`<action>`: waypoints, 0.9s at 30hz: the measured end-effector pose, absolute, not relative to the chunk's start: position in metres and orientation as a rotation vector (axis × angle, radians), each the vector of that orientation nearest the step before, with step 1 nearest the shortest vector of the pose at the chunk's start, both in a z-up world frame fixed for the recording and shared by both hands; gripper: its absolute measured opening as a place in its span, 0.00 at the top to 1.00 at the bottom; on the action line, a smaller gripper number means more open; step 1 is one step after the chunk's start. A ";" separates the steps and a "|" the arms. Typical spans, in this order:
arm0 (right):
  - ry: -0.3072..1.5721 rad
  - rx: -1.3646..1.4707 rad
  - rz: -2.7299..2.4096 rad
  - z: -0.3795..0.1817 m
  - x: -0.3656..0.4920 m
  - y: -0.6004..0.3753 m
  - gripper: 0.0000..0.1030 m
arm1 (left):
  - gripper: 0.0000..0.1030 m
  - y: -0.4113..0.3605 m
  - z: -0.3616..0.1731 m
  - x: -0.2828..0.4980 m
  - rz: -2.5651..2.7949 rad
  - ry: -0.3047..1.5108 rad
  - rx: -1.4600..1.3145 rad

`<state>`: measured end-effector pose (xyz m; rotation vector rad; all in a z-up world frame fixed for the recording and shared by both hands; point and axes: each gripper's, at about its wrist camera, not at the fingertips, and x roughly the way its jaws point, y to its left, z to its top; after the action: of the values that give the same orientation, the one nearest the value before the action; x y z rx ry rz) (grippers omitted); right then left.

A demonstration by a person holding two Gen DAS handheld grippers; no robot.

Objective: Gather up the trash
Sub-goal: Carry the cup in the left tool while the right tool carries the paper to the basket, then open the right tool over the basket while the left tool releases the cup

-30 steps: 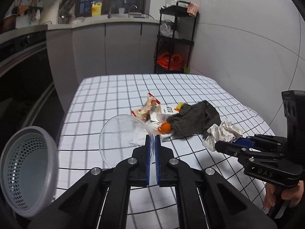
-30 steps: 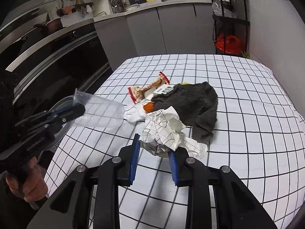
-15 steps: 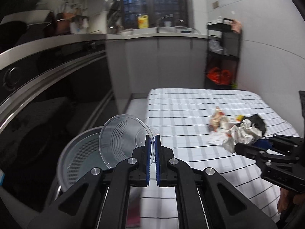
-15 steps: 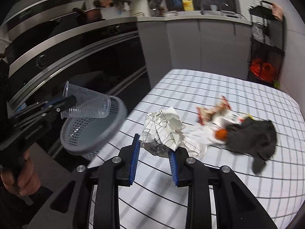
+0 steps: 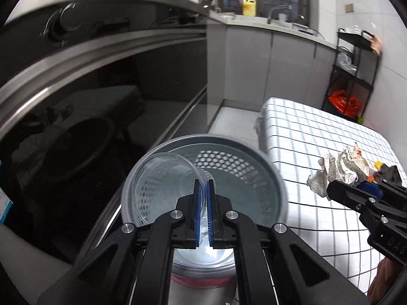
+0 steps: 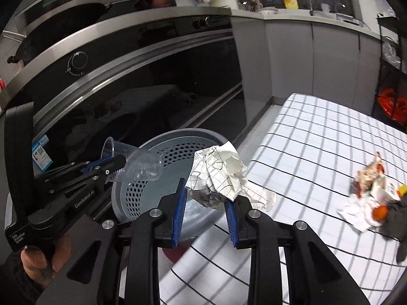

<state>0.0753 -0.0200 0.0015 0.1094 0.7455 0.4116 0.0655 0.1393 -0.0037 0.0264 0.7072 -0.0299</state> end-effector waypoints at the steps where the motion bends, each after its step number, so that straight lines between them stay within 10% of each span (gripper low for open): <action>1: 0.750 0.107 0.415 0.000 0.079 -0.016 0.73 | 0.95 0.144 -0.005 0.068 -0.020 0.711 0.022; 27: 0.824 0.097 0.470 -0.028 0.127 0.024 0.68 | 0.92 0.174 -0.028 0.092 0.033 0.816 -0.074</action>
<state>0.1274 0.0240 -0.0282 0.0968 0.8241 0.4698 0.0918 0.1743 -0.0283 -0.0738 0.8160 0.0330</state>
